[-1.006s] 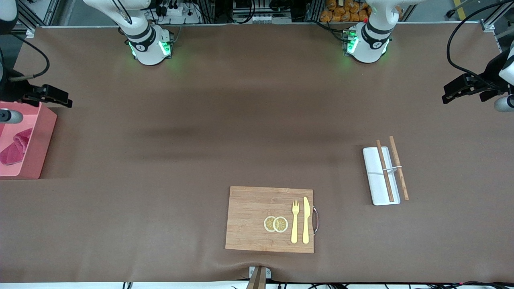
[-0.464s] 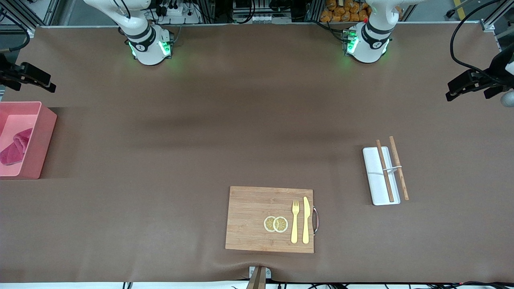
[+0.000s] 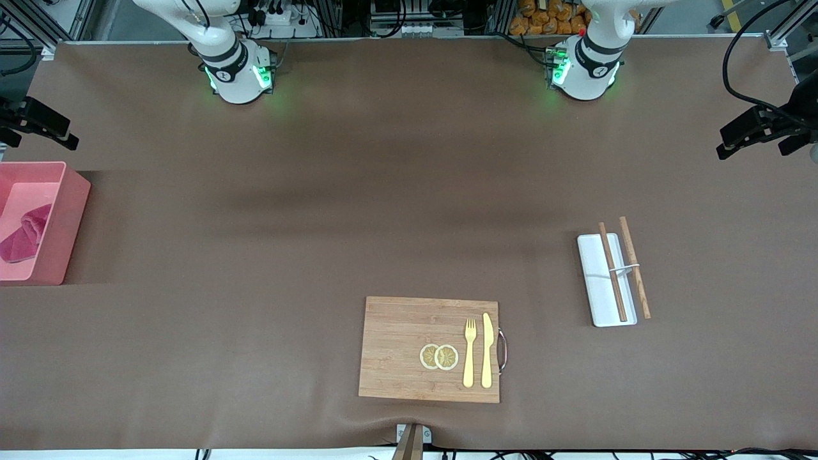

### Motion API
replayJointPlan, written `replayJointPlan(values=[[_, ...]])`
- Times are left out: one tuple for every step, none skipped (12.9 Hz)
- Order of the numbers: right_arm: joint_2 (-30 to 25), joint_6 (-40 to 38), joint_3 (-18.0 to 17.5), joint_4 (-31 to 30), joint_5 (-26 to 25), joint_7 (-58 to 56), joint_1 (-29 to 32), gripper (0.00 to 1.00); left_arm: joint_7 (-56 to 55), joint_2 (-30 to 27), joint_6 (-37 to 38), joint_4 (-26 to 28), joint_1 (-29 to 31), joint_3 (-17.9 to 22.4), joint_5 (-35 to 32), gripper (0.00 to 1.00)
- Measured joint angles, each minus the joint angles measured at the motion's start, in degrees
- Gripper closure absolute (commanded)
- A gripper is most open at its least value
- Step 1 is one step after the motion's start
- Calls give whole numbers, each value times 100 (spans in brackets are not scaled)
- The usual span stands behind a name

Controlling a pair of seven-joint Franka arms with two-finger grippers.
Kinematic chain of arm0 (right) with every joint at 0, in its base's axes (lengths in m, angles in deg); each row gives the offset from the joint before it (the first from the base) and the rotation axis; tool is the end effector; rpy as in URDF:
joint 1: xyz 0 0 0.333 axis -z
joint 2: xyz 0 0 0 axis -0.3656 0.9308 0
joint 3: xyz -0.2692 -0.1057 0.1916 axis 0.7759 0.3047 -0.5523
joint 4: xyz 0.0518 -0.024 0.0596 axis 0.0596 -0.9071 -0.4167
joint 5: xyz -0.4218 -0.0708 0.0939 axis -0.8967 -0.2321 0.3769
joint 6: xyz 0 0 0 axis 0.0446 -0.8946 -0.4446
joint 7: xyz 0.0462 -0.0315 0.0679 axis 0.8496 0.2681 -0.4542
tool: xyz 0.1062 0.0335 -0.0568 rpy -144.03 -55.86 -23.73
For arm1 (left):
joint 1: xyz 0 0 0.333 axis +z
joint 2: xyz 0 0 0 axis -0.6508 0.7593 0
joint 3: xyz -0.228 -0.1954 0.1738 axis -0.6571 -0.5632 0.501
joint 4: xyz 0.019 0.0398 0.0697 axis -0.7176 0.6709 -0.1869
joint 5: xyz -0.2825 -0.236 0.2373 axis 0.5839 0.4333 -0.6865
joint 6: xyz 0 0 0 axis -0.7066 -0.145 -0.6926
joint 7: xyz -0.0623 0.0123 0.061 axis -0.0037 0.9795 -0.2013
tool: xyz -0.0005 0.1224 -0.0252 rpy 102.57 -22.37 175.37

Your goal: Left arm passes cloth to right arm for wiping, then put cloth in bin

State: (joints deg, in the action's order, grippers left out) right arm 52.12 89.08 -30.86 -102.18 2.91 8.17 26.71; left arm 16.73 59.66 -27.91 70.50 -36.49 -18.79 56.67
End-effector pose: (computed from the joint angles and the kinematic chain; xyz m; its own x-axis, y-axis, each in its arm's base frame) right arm 0.5604 -0.0405 0.6784 0.9970 -0.0739 -0.0246 -0.0743 -0.9971 -0.0155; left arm 0.5872 -0.0210 0.6830 0.9984 0.0572 0.0000 0.0572 -0.9983 -0.0128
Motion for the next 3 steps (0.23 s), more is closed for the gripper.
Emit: replayJointPlan(values=[[9, 1, -1, 0, 0, 0, 0, 0, 0, 0, 0, 0, 0, 0, 0, 0], [23, 15, -3, 0, 0, 0, 0, 0, 0, 0, 0, 0, 0, 0, 0, 0], [35, 44, -4, 0, 0, 0, 0, 0, 0, 0, 0, 0, 0, 0, 0, 0]])
